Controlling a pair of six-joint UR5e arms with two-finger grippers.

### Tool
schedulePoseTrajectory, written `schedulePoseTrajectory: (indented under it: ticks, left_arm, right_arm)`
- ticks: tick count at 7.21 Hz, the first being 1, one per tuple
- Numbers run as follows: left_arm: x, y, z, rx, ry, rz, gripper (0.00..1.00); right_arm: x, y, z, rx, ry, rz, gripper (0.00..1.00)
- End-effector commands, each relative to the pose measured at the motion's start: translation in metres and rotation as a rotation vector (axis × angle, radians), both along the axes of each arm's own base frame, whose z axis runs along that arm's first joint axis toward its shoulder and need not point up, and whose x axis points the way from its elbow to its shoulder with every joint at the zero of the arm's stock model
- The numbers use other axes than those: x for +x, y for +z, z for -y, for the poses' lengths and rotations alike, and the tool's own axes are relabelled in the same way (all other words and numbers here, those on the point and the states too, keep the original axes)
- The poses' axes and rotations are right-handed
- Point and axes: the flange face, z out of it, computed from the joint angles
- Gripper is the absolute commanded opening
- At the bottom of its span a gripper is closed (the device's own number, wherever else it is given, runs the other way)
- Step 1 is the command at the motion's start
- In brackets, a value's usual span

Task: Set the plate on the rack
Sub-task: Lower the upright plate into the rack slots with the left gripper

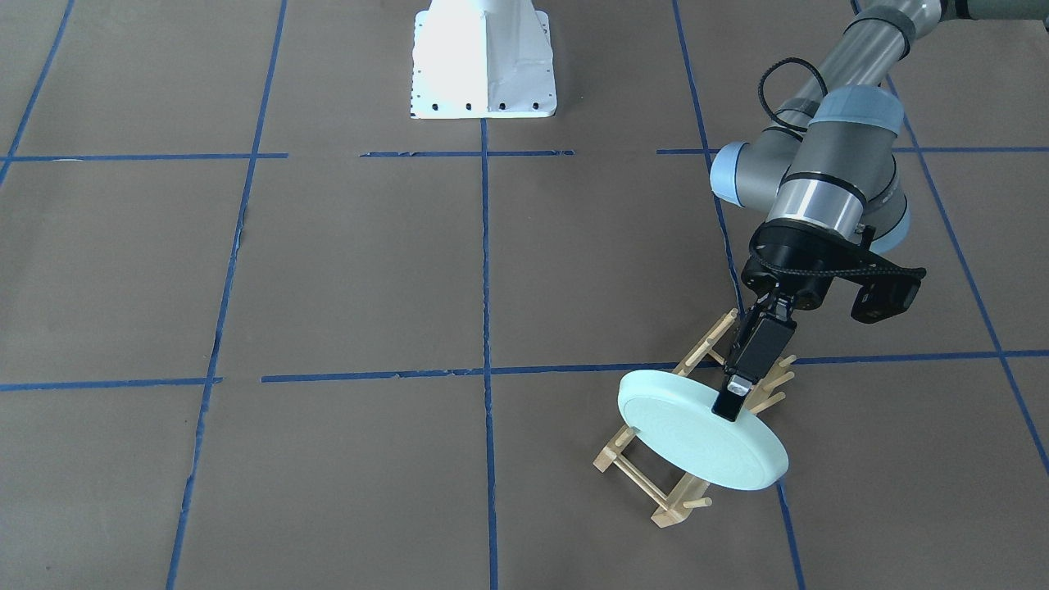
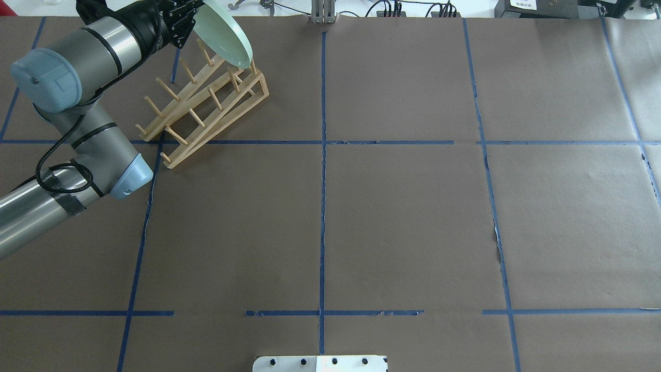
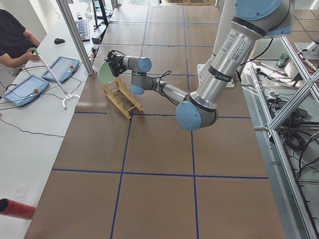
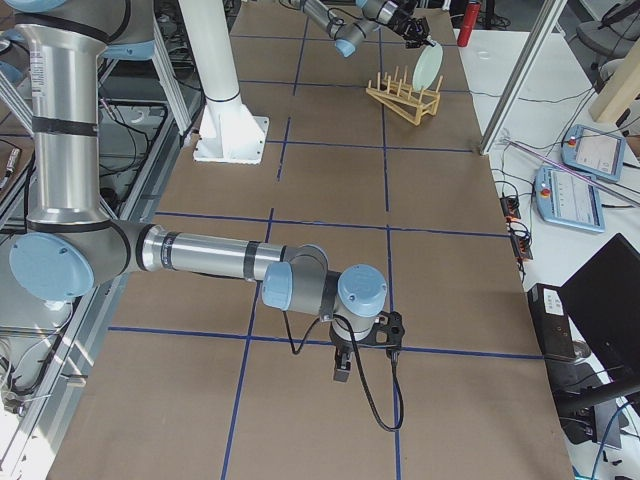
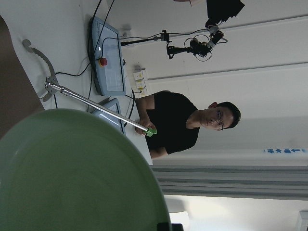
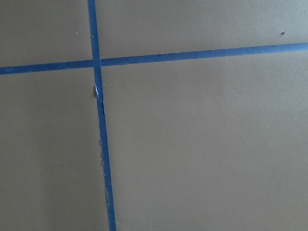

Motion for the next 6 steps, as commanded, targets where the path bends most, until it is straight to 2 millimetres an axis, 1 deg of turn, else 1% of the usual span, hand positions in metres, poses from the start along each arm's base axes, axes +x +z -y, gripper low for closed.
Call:
schedulePoseTrajectory:
  ticks: [1,3,4,5,6]
  left_arm:
    - [0.009,0.009,0.001,-0.012,0.0,0.01,0.0]
    - [0.014,0.016,0.002,-0.023,0.003,0.02,0.0]
    - [0.017,0.023,0.005,-0.034,0.003,0.03,0.0]
    - [0.017,0.023,0.005,-0.035,0.004,0.033,0.0]
    - [0.02,0.027,0.004,-0.034,0.006,0.048,0.99]
  right_arm:
    - [0.0,0.0,0.0,-0.001,0.001,0.0,1.0]
    - [0.0,0.0,0.0,-0.001,0.001,0.0,1.0]
    - [0.0,0.001,0.0,-0.002,0.001,0.0,1.0]
    - [0.0,0.0,0.0,0.0,0.0,0.0,1.0]
    - [0.0,0.0,0.0,-0.001,0.001,0.0,1.0]
